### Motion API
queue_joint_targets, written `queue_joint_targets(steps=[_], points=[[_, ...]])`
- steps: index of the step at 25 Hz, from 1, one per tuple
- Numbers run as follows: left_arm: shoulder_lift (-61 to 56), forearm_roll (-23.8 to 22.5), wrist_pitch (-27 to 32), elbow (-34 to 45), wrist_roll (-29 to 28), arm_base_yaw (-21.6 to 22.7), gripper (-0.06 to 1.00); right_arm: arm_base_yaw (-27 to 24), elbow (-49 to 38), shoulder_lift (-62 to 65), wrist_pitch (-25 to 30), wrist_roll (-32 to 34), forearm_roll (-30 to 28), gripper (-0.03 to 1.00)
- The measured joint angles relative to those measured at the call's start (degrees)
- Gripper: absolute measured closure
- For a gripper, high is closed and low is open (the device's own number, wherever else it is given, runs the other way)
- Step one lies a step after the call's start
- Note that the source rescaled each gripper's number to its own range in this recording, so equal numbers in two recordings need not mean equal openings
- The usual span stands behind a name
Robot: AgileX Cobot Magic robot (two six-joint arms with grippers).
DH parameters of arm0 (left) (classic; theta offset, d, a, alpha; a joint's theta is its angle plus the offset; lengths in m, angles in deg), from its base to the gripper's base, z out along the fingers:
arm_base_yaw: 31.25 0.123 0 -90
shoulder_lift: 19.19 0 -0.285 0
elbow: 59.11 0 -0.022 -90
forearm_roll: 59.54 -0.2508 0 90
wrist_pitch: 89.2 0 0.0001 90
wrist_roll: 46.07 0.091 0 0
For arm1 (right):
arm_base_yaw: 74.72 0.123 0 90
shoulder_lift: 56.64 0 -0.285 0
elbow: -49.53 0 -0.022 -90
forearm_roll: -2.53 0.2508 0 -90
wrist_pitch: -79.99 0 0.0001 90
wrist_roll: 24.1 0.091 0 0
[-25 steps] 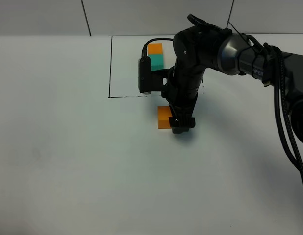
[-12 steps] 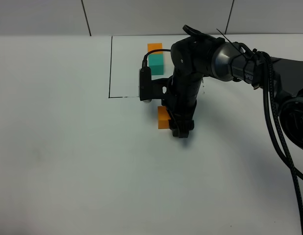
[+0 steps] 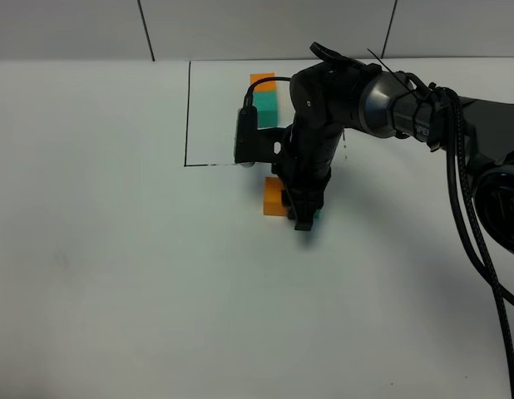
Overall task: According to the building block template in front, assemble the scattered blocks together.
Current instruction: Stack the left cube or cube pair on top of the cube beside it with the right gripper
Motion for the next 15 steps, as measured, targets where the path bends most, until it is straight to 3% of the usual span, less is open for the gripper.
queue_joint_targets(steps=[2, 5, 10, 15], points=[[0.0, 0.0, 0.0, 0.0, 0.0, 0.0, 0.27, 0.0, 0.79, 0.0, -0.13, 6.16, 0.18, 0.95], [0.0, 0.0, 0.0, 0.0, 0.0, 0.0, 0.27, 0.07, 2.61, 0.13, 0.54, 23.47, 0.18, 0.95], [0.0, 0.0, 0.0, 0.0, 0.0, 0.0, 0.27, 0.47, 3.63, 1.01, 4.98, 62.65, -0.11, 0.95], [0.0, 0.0, 0.0, 0.0, 0.0, 0.0, 0.27, 0.93, 3.63, 0.91, 8.85, 79.21, -1.62, 0.95]])
